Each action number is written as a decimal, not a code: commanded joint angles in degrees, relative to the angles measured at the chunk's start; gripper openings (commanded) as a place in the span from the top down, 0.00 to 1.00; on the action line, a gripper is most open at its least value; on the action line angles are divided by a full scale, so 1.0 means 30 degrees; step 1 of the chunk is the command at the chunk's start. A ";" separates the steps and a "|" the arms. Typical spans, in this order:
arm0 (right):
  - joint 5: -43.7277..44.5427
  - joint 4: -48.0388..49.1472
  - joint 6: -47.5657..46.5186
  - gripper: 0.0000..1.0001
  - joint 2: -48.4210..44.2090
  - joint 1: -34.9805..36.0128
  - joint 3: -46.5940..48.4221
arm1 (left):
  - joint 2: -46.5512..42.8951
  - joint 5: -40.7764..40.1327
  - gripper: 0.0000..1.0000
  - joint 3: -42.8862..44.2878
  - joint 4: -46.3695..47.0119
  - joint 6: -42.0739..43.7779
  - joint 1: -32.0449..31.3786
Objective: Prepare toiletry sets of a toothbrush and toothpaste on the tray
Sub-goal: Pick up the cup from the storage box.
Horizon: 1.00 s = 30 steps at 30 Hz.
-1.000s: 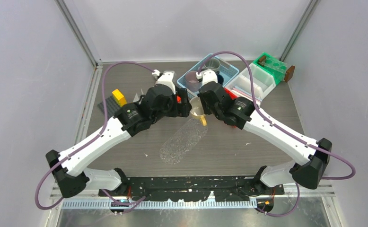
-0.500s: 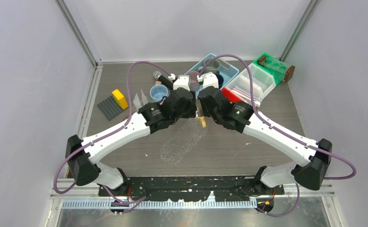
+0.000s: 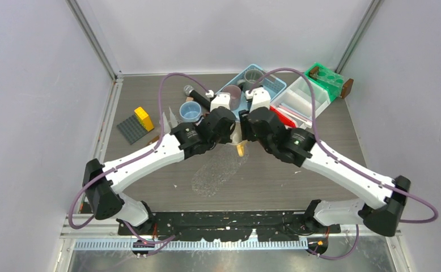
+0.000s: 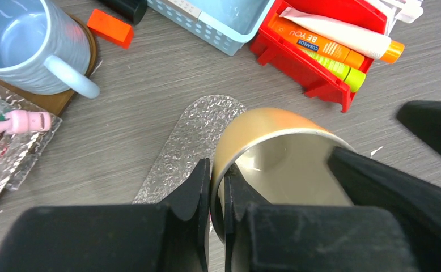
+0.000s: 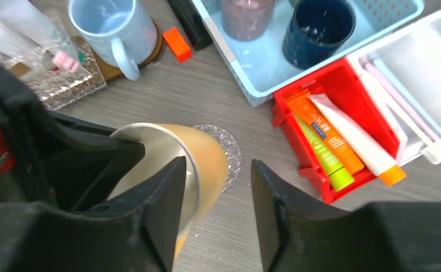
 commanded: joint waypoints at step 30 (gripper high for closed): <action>0.0532 0.4574 -0.2170 0.16 -0.8302 -0.0028 -0.5300 | -0.3814 0.1245 1.00 1.0025 -1.2662 0.5690 1.1297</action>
